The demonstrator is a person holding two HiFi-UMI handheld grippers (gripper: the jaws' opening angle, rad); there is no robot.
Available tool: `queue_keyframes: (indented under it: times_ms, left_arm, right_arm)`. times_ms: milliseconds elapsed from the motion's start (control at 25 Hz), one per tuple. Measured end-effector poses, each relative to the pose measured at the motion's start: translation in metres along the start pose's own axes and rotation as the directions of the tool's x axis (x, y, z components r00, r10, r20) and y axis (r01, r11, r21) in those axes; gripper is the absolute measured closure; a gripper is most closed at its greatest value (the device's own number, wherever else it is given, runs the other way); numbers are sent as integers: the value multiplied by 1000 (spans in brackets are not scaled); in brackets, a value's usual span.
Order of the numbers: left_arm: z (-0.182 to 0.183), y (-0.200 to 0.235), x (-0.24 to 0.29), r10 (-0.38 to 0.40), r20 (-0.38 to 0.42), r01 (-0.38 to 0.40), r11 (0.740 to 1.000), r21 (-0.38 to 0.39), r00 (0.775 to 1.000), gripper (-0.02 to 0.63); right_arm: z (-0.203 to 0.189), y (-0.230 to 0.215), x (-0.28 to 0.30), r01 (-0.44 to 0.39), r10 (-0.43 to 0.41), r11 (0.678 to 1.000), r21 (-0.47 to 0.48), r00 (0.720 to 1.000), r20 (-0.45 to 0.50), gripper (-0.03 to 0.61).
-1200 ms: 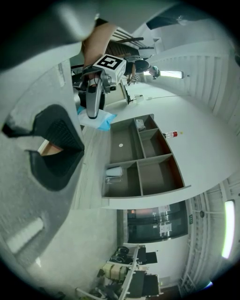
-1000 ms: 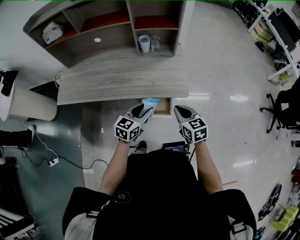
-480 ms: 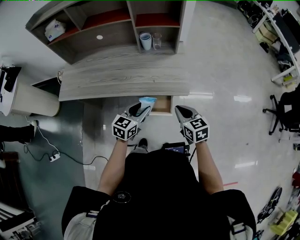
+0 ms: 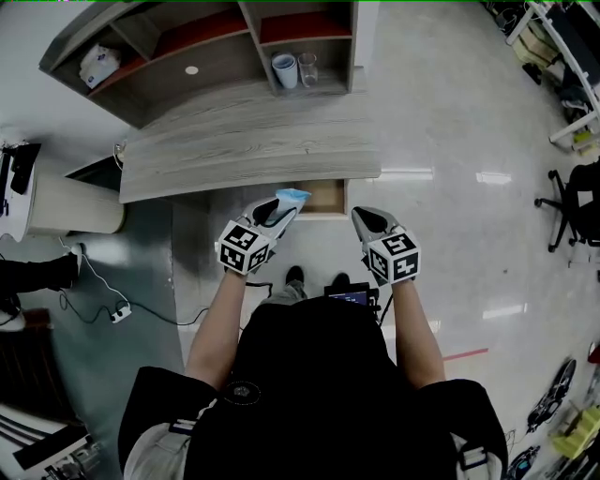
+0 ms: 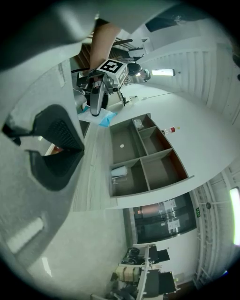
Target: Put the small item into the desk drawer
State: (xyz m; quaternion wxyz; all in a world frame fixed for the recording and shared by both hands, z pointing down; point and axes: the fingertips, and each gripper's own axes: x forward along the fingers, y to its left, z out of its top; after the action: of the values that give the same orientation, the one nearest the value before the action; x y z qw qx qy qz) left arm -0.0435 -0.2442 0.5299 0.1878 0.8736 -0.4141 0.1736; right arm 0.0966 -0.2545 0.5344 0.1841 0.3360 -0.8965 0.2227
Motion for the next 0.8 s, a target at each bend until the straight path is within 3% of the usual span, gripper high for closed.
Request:
queue_keyframes:
  times_ms: [360, 640, 800]
  left_arm:
    - [-15, 4, 17, -59, -146, 80, 987, 138, 987, 456]
    - [-41, 1, 40, -108, -267, 168, 963, 211, 957, 456]
    - [-60, 0, 53, -109, -325, 207, 935, 286, 940, 456]
  right_arm:
    - [-18, 1, 8, 12, -12, 998, 63, 1000, 2, 578]
    - [-35, -6, 14, 24, -23, 994, 103, 1000, -11, 578]
    - [-48, -8, 18, 32, -30, 992, 121, 999, -21, 578]
